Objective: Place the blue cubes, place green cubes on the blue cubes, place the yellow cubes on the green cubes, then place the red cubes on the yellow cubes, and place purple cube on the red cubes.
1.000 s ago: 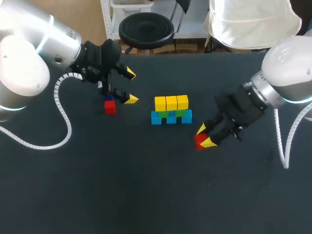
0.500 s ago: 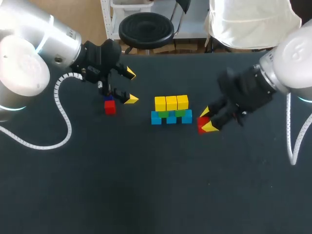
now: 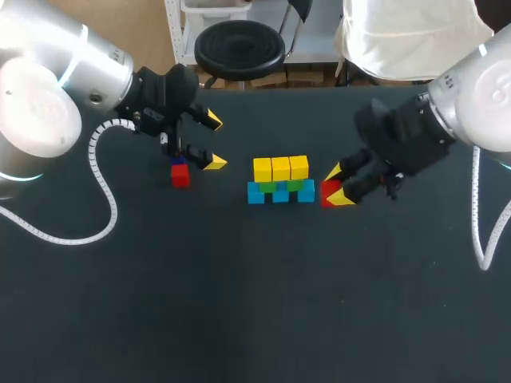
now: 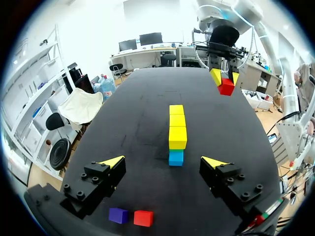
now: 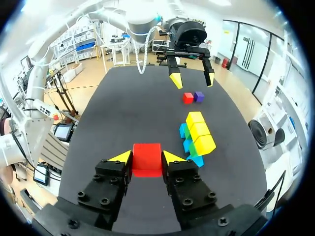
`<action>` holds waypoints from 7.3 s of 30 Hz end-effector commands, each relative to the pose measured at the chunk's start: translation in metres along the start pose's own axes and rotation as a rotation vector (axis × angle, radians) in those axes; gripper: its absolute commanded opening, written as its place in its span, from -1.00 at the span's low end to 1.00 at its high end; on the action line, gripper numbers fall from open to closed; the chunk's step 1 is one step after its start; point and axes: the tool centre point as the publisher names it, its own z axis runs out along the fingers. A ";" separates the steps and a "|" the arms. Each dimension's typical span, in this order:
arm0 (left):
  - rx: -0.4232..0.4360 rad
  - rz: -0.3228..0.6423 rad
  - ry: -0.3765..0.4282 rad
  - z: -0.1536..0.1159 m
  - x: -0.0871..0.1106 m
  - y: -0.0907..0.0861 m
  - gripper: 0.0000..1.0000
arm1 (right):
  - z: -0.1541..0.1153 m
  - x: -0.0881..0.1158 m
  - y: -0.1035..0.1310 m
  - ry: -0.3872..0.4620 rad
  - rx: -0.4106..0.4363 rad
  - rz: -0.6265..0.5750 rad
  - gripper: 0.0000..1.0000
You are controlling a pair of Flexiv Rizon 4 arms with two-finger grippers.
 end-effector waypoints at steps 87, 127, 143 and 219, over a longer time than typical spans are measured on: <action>0.001 0.003 -0.004 0.000 0.001 0.001 1.00 | 0.025 -0.030 -0.054 -0.077 -0.033 0.024 -1.00; 0.001 0.003 -0.004 0.000 0.001 0.001 1.00 | 0.039 -0.027 -0.083 -0.030 -0.024 -0.004 -1.00; 0.001 0.003 -0.004 0.000 0.001 0.001 1.00 | 0.046 -0.026 -0.087 -0.050 -0.033 -0.026 -1.00; 0.001 0.003 -0.004 0.000 0.001 0.001 1.00 | 0.057 -0.022 -0.113 -0.060 -0.004 -0.019 -1.00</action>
